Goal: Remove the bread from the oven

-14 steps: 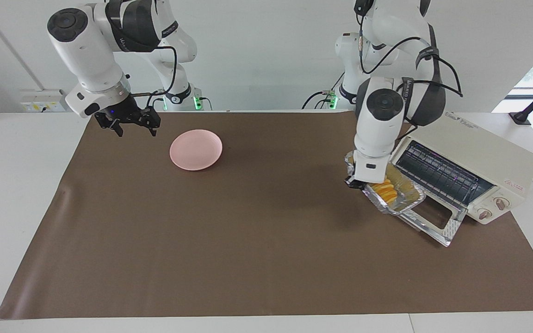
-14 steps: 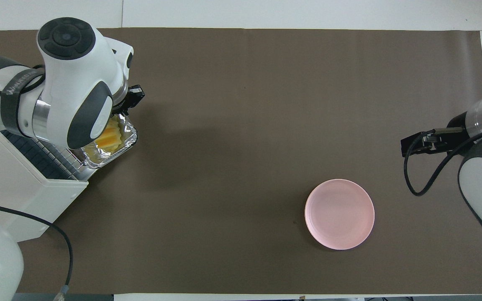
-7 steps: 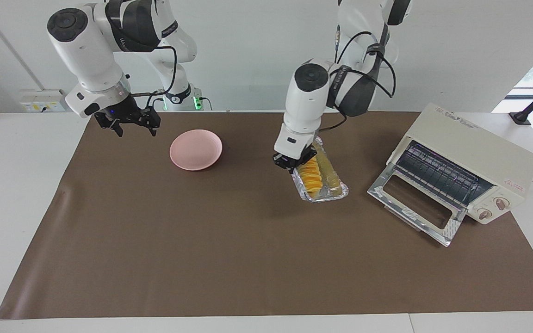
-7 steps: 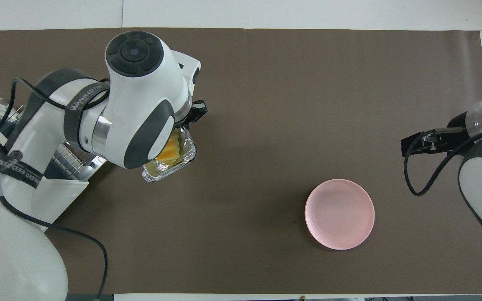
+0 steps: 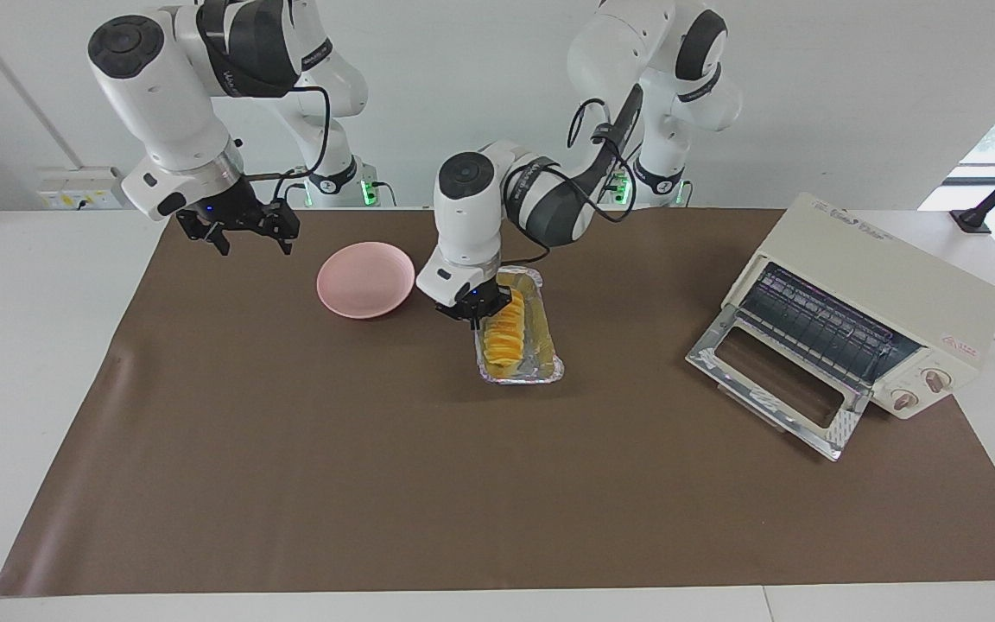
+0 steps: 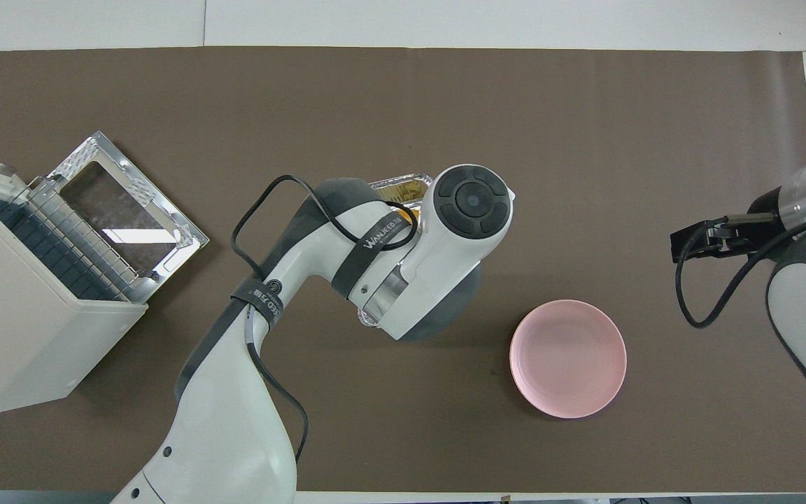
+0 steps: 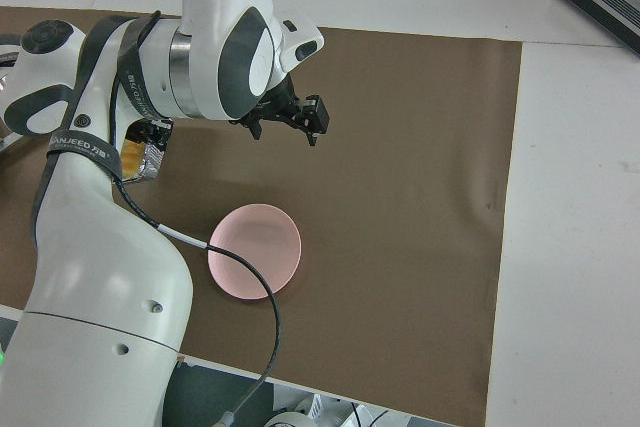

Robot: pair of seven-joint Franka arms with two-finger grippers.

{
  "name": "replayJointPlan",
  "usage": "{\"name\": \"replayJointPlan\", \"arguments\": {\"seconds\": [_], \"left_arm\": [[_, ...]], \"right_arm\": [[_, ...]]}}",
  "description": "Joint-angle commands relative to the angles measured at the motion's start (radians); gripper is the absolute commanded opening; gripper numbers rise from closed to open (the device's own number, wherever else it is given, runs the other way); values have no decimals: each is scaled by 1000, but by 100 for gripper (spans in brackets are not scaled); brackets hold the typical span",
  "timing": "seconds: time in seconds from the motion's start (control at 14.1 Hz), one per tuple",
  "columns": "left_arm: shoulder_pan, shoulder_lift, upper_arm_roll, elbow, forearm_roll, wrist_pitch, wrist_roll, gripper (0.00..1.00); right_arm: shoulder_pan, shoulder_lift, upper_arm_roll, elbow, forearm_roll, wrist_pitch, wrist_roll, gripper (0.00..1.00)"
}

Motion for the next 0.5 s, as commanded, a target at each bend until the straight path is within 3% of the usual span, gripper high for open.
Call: {"name": "replayJointPlan", "arguments": {"seconds": [0.0,0.42], "left_arm": [[-78,19,12,-7,86,48,13,0],[-103,52,12,-29,87,81,21,0]], "right_arm": [[-18,-16,12,-13,-5,-5,-27,100],[-18,-16,12,-13,-5,-5,-27,100]]}}
